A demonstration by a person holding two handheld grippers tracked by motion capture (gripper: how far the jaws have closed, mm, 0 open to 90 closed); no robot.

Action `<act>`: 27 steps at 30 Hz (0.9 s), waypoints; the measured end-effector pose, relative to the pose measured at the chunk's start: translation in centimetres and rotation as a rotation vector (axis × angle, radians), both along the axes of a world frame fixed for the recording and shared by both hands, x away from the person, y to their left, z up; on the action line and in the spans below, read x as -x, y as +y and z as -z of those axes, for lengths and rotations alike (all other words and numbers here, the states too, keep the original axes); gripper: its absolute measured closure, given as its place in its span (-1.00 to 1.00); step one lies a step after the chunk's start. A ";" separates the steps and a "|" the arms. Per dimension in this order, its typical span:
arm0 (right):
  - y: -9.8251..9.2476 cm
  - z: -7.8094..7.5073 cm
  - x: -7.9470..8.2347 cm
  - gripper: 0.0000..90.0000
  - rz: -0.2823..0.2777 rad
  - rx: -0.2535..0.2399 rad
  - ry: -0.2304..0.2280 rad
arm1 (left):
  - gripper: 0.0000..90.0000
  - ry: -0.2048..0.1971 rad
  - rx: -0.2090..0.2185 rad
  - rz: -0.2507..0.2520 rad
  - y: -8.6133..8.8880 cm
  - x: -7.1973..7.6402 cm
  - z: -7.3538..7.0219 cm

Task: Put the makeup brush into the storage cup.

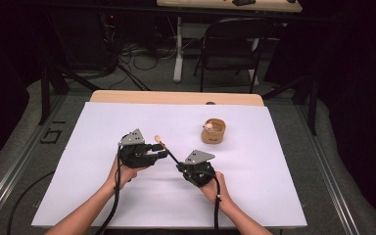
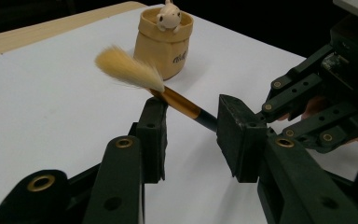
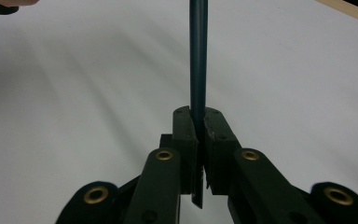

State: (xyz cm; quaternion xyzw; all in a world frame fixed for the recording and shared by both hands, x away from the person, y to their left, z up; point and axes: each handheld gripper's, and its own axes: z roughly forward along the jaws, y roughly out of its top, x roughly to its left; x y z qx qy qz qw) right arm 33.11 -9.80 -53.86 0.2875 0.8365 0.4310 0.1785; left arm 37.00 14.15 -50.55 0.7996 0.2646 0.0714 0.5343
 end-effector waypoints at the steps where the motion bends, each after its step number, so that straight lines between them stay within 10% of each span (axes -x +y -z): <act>1: 0.0 0.0 0.0 0.89 0.002 0.001 0.002 | 0.44 0.001 0.003 0.006 -0.1 0.0 0.0; 19: 0.6 0.2 -0.2 0.88 -0.018 0.019 -0.004 | 0.73 0.035 0.123 0.005 -0.8 0.3 -0.6; 27: 0.5 0.3 -0.5 0.73 -0.017 0.009 0.000 | 0.85 0.023 0.113 0.061 -1.7 0.6 -1.1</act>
